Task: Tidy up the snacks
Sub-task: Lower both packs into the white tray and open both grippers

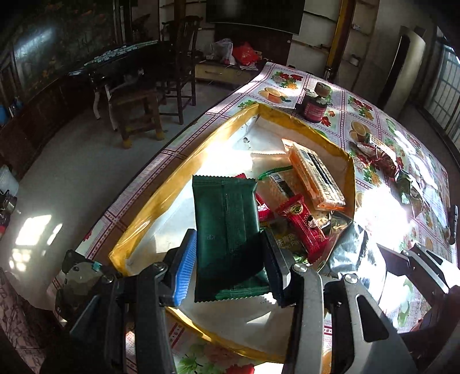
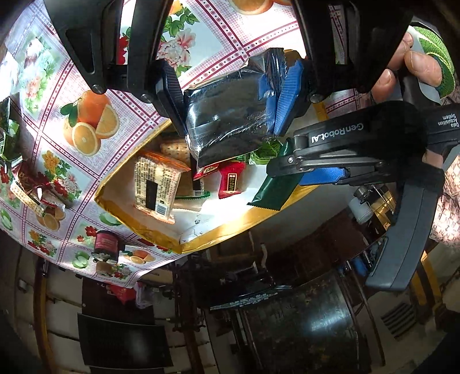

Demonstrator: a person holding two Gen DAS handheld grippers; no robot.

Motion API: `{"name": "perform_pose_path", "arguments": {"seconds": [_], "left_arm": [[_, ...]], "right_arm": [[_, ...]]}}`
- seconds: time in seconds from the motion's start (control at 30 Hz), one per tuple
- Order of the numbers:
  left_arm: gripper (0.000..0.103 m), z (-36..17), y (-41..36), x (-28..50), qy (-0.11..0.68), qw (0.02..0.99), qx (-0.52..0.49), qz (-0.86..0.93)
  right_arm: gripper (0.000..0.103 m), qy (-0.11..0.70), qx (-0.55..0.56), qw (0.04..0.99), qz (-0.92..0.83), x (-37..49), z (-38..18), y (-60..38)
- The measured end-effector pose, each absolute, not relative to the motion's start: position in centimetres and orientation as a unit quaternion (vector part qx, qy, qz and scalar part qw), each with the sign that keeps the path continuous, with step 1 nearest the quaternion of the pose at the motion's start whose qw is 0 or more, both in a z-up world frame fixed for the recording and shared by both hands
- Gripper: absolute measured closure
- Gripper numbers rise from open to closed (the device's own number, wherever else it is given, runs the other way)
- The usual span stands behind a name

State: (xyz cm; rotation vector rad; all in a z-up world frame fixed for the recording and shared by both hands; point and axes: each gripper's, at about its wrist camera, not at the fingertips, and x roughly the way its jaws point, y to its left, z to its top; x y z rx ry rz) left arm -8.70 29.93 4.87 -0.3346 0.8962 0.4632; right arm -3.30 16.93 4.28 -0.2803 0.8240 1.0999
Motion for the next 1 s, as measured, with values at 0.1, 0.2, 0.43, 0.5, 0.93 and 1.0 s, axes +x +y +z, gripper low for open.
{"name": "perform_pose_path", "arguments": {"seconds": [0.1, 0.2, 0.43, 0.5, 0.93, 1.0], "left_arm": [[0.056, 4.6, 30.6, -8.5, 0.43, 0.859, -0.165, 0.223], [0.056, 4.2, 31.0, -8.0, 0.435, 0.857, -0.166, 0.222], [0.057, 3.1, 31.1, -6.8, 0.448, 0.852, -0.165, 0.216], [0.056, 3.0, 31.1, -6.6, 0.449, 0.851, -0.162, 0.218], [0.039, 4.4, 30.8, -7.4, 0.438, 0.853, -0.183, 0.215], [0.038, 4.8, 30.2, -7.4, 0.435, 0.857, -0.175, 0.215]], "right_arm": [[0.044, 0.38, -0.144, 0.752, 0.519, -4.2, 3.5, 18.2], [0.044, 0.381, -0.16, 0.745, 0.524, -5.0, 2.6, 19.2], [0.043, 0.389, -0.168, 0.735, 0.53, -5.1, 1.2, 19.8], [0.041, 0.39, -0.166, 0.735, 0.53, -5.1, 1.1, 19.8], [0.038, 0.377, -0.137, 0.76, 0.512, -5.0, 2.8, 15.0], [0.038, 0.379, -0.125, 0.768, 0.501, -4.6, 2.9, 13.5]]}}
